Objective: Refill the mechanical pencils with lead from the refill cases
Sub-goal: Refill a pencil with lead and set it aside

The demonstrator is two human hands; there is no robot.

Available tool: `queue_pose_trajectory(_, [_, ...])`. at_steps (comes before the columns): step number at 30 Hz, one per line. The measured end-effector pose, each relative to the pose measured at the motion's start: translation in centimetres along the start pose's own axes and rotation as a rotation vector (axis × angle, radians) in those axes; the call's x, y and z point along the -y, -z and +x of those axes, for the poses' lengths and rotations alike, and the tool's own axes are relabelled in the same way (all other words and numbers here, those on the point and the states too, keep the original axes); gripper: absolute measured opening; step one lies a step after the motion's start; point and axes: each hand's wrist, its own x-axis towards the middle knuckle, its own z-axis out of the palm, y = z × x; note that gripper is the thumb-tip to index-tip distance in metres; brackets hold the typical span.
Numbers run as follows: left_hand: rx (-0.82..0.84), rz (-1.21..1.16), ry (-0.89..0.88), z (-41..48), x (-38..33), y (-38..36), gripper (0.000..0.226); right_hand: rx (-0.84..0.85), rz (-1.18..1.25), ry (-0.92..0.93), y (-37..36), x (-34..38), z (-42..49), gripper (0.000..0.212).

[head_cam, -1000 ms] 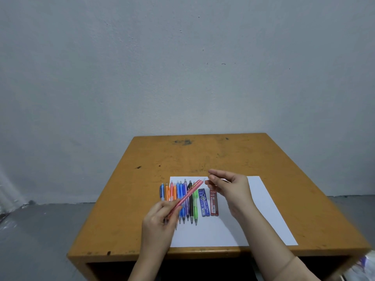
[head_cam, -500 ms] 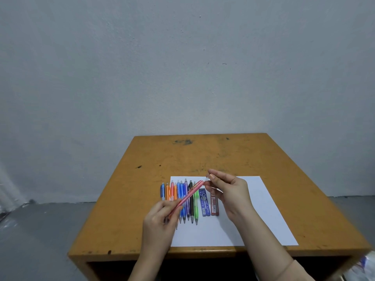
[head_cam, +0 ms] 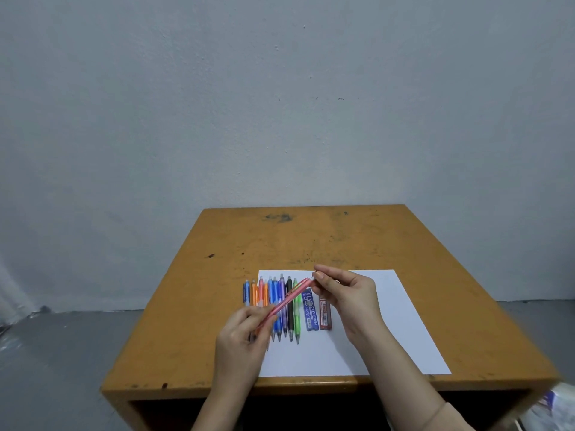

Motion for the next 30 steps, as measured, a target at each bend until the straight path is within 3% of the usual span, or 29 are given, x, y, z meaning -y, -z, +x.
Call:
queue_pose_trajectory(4, [0.009, 0.072, -0.145, 0.1, 0.2, -0.1, 0.031, 0.008, -0.017, 0.012, 0.2, 0.0, -0.2, 0.013])
queue_pose_trajectory(9, [-0.017, 0.135, -0.234, 0.3, -0.1, 0.0, 0.054, 0.016, -0.014, 0.016, 0.3, 0.1, -0.3, 0.013])
queue_pose_trajectory(16, [-0.077, 0.226, -0.263, 1.3, -1.8, -0.5, 0.033, 0.098, 0.111, 0.050, 0.5, 0.4, -0.4, 0.026])
queue_pose_trajectory(19, [-0.061, 0.171, -0.239, 1.5, -2.8, -1.0, 0.033, 0.123, 0.131, 0.034, 0.4, 0.4, -0.6, 0.019])
queue_pose_trajectory(22, [-0.021, 0.059, -0.123, 1.6, -4.1, -1.6, 0.024, 0.152, 0.158, 0.010, 0.3, 0.5, -0.8, 0.015])
queue_pose_trajectory(26, [0.056, -0.115, 0.297, 1.7, -5.7, -2.4, 0.022, 0.169, 0.315, -0.035, 0.5, 1.1, -0.9, 0.019])
queue_pose_trajectory(30, [0.116, -0.352, 0.560, 1.7, -6.5, -2.9, 0.018, 0.148, 0.447, -0.056, 0.9, 1.4, -0.2, 0.021])
